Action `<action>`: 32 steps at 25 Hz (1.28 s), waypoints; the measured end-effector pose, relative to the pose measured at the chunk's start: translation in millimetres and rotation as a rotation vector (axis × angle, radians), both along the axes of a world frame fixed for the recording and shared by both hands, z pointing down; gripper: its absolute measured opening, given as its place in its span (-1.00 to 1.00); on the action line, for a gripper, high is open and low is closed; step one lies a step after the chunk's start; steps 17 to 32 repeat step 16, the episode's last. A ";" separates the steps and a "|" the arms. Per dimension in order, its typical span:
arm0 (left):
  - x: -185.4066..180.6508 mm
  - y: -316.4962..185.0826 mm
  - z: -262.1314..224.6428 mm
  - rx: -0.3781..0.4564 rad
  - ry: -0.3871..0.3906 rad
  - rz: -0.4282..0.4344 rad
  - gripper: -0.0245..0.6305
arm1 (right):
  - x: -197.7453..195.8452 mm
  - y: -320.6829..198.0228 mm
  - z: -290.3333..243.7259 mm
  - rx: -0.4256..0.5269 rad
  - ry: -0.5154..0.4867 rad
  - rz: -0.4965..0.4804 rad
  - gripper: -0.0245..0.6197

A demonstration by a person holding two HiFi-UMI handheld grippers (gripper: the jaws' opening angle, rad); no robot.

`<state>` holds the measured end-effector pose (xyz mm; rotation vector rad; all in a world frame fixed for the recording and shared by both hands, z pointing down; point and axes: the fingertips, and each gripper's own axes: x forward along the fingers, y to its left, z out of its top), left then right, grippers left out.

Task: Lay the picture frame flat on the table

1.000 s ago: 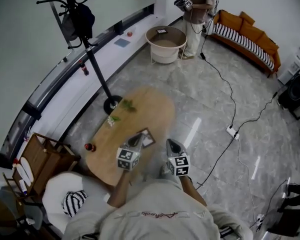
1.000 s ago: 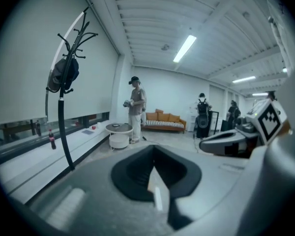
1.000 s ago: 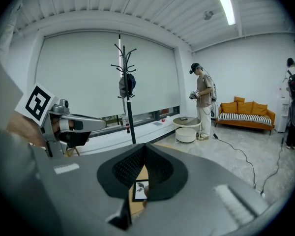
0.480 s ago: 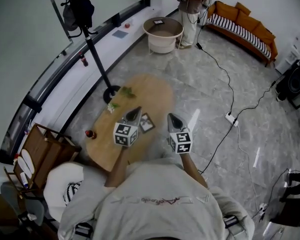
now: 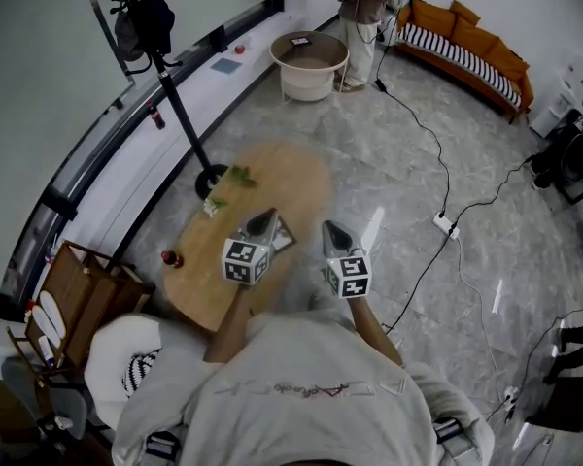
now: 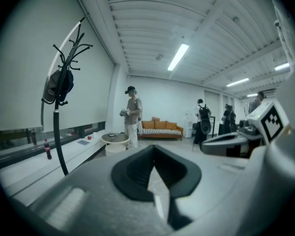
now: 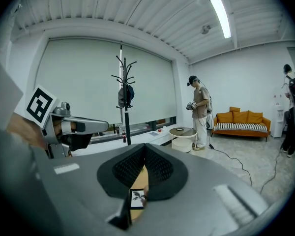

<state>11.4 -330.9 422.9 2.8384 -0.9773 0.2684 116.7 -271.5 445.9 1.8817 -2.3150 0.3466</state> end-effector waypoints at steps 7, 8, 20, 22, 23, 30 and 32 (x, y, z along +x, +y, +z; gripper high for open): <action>5.4 10.6 6.6 -0.012 -0.013 0.018 -0.92 | 3.5 10.7 5.4 -0.012 -0.008 0.015 -0.90; 5.5 12.4 7.1 -0.013 -0.014 0.019 -0.92 | 3.3 12.4 5.8 -0.013 -0.009 0.015 -0.90; -1.2 11.1 12.3 -0.024 -0.010 0.018 -0.92 | -3.7 6.4 -2.8 0.007 -0.004 0.016 -0.90; -1.2 11.1 12.3 -0.024 -0.010 0.018 -0.92 | -3.7 6.4 -2.8 0.007 -0.004 0.016 -0.90; -1.2 11.1 12.3 -0.024 -0.010 0.018 -0.92 | -3.7 6.4 -2.8 0.007 -0.004 0.016 -0.90; -1.2 11.1 12.3 -0.024 -0.010 0.018 -0.92 | -3.7 6.4 -2.8 0.007 -0.004 0.016 -0.90; -1.2 11.1 12.3 -0.024 -0.010 0.018 -0.92 | -3.7 6.4 -2.8 0.007 -0.004 0.016 -0.90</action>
